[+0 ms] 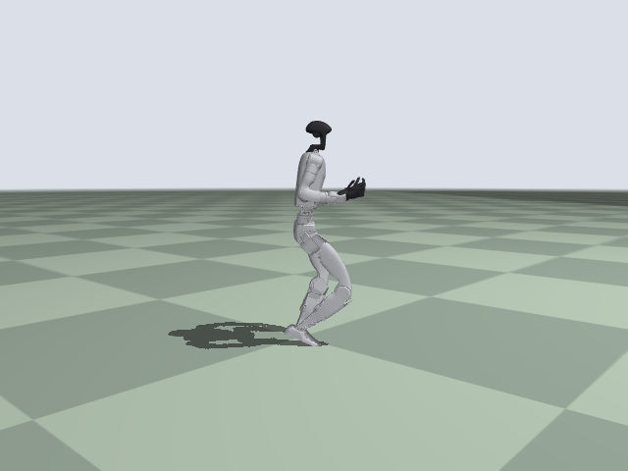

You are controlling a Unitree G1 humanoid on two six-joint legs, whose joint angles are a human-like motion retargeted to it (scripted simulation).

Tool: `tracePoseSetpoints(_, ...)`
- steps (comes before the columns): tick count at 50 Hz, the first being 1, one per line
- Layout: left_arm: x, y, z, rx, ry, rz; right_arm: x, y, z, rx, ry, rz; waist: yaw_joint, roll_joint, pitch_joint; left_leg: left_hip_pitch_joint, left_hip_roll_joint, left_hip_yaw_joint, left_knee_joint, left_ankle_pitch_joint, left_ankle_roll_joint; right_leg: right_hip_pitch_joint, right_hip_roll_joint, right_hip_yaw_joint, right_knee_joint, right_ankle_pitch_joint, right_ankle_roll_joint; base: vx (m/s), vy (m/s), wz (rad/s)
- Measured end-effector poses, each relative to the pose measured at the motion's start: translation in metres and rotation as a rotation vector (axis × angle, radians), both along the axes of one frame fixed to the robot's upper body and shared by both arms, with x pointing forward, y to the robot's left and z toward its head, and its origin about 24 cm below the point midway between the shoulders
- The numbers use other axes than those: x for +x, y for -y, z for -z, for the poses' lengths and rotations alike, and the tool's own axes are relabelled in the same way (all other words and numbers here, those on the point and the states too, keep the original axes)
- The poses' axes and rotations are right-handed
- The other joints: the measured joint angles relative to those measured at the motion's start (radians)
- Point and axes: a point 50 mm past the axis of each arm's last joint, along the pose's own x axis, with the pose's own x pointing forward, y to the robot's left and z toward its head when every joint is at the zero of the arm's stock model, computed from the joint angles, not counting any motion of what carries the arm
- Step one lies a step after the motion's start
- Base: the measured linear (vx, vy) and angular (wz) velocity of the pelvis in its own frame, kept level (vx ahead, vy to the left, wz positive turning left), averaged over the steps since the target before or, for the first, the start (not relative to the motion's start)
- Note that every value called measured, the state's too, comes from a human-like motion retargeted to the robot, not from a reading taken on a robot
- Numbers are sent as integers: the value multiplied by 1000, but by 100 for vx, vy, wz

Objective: Run

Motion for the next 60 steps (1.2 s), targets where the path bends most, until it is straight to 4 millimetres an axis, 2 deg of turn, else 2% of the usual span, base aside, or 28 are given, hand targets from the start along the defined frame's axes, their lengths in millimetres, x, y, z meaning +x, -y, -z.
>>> tracePoseSetpoints(5, -2, 14, -7, -25, 26, 135, -15, -1, 3, -16, -10, -73, -87, -3, -71, 103, -8, 3, -277, 168, -63, 47, -28, 11, -130, -4, 13, -1, -15, -28)
tracePoseSetpoints(9, -7, 22, 4, -10, -43, 236, -16, -1, -2, -47, 18, -77, -103, -20, -99, 122, -1, 14, -341, 197, -70, 113, -25, 27, -235, -50, 26, -4, -22, -33)
tracePoseSetpoints(11, -11, 26, 14, 0, -93, 265, -15, 0, -4, -60, 24, -64, -103, -51, -103, 103, -10, 25, -298, 169, -62, 136, -40, 45, -261, -104, 33, -8, -25, -23)
tracePoseSetpoints(13, -10, 24, 20, 31, -127, 283, -7, -1, -7, -73, 44, -37, -71, -30, -92, 114, 49, 34, -293, 133, -63, 178, 22, 21, -330, -151, 17, 1, -24, -57)
tracePoseSetpoints(16, -15, 21, 36, 61, -196, 276, 2, 0, -8, -82, 45, 2, -42, -46, -70, 84, 84, 59, -198, 108, -62, 200, 36, 13, -351, -198, 3, -6, -24, -33)
tracePoseSetpoints(18, -16, 16, 40, 99, -214, 264, 12, -1, -11, -85, 55, 37, -7, -13, -61, 49, 161, 75, -135, 99, -74, 215, 102, -18, -402, -191, -22, 0, -22, -36)
tracePoseSetpoints(22, -24, 9, 49, 177, -245, 252, 22, -2, -12, -118, 62, 72, 51, 20, -59, -41, 245, 100, -10, 98, -84, 215, 167, -48, -455, -159, -51, 0, -19, -15)
tracePoseSetpoints(27, -37, 1, 61, 243, -304, 243, 21, -4, -11, -176, 71, 72, 116, 36, -40, -120, 288, 111, 297, 48, -41, 192, 212, -44, -399, -186, -79, 4, -11, 0)
tracePoseSetpoints(31, -45, -12, 67, 268, -349, 192, 27, 3, -8, -262, 63, 98, 171, 83, -27, -150, 339, 86, 554, -25, 1, 174, 289, -40, -338, -273, -130, 9, -5, -23)
tracePoseSetpoints(35, -49, -28, 64, 255, -351, 122, 31, 16, -2, -270, 33, 139, 212, 127, -7, -120, 341, 52, 587, -76, -5, 196, 328, -65, -335, -302, -156, 9, 1, -20)
tracePoseSetpoints(39, -57, -34, 54, 183, -315, 84, 17, 28, 7, -199, -6, 172, 204, 108, -7, -38, 262, 48, 392, 6, -48, 239, 263, -105, -381, -167, -106, 6, 4, 19)
tracePoseSetpoints(44, -59, -28, 38, 87, -235, 86, 3, 31, 5, -151, 8, 167, 142, 30, -14, 20, 116, 40, 109, 269, -128, 186, 118, -124, -334, 68, -32, -1, 4, 33)
tracePoseSetpoints(46, -57, -25, 32, 71, -203, 95, 0, 31, 2, -153, 25, 163, 111, 0, -13, 26, 65, 30, 46, 337, -149, 137, 64, -118, -254, 116, -25, -7, 4, 34)
tracePoseSetpoints(48, -56, -21, 30, 62, -193, 100, -2, 30, 1, -165, 34, 155, 86, -17, -6, 20, 35, 18, 46, 351, -160, 97, 27, -115, -157, 129, -28, -9, 4, 29)
tracePoseSetpoints(50, -54, -17, 27, 53, -179, 106, -2, 28, -4, -179, 51, 149, 57, -23, -5, 17, 21, 6, 48, 336, -157, 51, 8, -105, -65, 125, -40, -8, 4, 30)
tracePoseSetpoints(53, -47, -8, 21, 39, -154, 140, -3, 21, -9, -201, 71, 121, 28, -20, -4, 10, 17, -6, 98, 243, -129, -5, -7, -81, 62, 76, -59, -7, 4, 25)
tracePoseSetpoints(55, -45, -3, 19, 34, -150, 158, -3, 17, -8, -219, 65, 102, 19, -20, 1, 5, 17, -8, 156, 135, -93, -30, -20, -58, 139, 30, -69, -6, 2, 18)
tracePoseSetpoints(58, -36, -1, 10, 47, -109, 155, 3, 14, -7, -258, 47, 114, 27, -6, 21, 11, 35, -6, 217, -92, -7, -37, -21, -32, 185, -16, -63, 0, 0, 0)
tracePoseSetpoints(60, -30, -3, 4, 32, -85, 137, 9, 15, -6, -277, 32, 151, 48, -3, 39, 25, 44, 0, 222, -162, 28, -2, -20, -32, 159, -37, -55, 0, -2, -10)
